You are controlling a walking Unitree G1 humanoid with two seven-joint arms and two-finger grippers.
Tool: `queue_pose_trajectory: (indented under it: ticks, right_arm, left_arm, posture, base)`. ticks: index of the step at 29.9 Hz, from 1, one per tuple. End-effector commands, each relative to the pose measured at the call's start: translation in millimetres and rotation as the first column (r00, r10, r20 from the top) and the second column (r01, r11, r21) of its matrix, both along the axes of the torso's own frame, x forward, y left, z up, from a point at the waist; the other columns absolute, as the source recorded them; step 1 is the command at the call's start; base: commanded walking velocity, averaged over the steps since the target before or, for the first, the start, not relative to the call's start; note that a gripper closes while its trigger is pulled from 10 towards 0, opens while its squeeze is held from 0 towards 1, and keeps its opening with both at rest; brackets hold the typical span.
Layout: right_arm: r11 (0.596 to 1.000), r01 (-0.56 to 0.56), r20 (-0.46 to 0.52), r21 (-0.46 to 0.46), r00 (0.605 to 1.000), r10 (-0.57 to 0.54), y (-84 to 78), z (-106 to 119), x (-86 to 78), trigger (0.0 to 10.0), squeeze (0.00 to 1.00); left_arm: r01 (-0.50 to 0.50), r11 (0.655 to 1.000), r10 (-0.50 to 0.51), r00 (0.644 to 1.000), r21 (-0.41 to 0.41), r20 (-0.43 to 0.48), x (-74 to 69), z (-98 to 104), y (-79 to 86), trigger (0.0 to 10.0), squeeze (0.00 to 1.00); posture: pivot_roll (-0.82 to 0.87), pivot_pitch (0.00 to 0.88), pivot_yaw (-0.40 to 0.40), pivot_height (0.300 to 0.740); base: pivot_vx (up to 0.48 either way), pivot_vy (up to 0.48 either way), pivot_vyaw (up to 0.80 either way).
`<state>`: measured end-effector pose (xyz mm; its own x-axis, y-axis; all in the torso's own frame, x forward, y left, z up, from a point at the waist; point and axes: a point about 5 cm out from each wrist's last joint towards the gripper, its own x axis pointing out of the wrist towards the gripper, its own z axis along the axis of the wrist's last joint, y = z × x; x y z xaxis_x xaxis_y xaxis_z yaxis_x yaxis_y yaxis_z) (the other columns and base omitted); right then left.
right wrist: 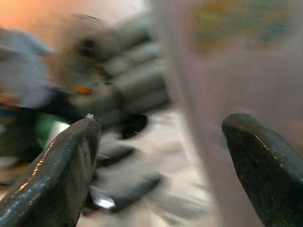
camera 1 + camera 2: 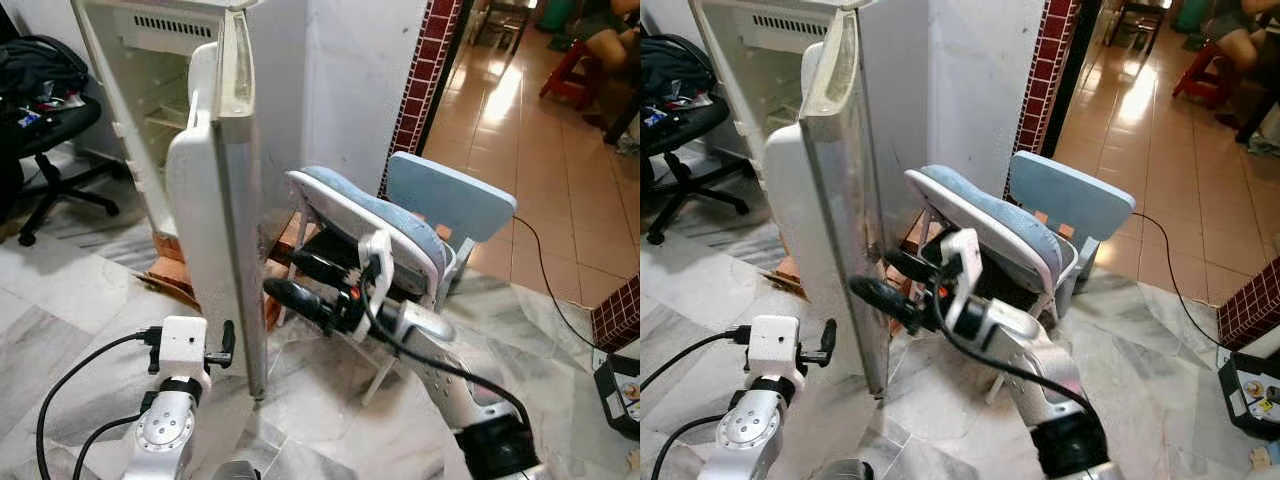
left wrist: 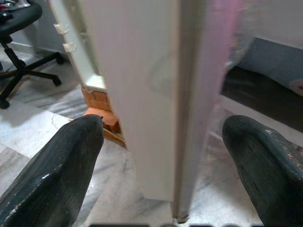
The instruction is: Restocking fridge
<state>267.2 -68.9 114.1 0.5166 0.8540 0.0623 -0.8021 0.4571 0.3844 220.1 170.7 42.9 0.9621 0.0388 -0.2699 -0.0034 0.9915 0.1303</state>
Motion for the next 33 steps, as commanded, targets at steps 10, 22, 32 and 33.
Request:
queue_pose_trajectory:
  ticks: [10, 22, 32, 33]
  right_arm:
    - [0.879, 0.437, 0.025, -0.191, 0.897, -0.441, -47.2, -30.7, 7.9, 10.0, 0.0]
    - [0.778, 0.589, 0.096, -0.217, 0.806, -0.584, -49.5, -29.3, 26.7, 10.0, 0.0]
    - [0.752, 0.614, 0.096, -0.239, 0.786, -0.611, -56.1, -37.5, 25.0, 10.0, 0.0]
    - [0.751, 0.616, 0.095, -0.239, 0.785, -0.613, -56.1, -38.0, 24.9, 10.0, 0.0]
  left_arm:
    - [0.052, 0.998, -0.052, 0.999, 0.02, 0.011, 13.8, 4.4, 0.3, 10.0, 0.0]
    - [-0.008, 1.0, 0.008, 1.0, 0.025, 0.01, 13.3, 2.1, 6.8, 10.0, 0.0]
    - [-0.041, 0.999, 0.041, 0.999, 0.031, 0.014, 13.2, 1.8, 11.6, 10.0, 0.0]
    - [-0.041, 0.999, 0.041, 0.999, 0.032, 0.014, 13.4, 1.8, 11.7, 10.0, 0.0]
  posture:
    - [0.09, 0.0, -0.041, 0.74]
    - [0.1, 0.0, -0.051, 0.74]
    - [0.09, 0.0, -0.046, 0.74]
    - [0.09, 0.0, -0.045, 0.74]
  base:
    - [0.0, 0.0, 0.0]
    - [0.0, 0.051, 0.0]
    - [0.0, 0.48, 0.0]
    - [0.0, 0.48, 0.0]
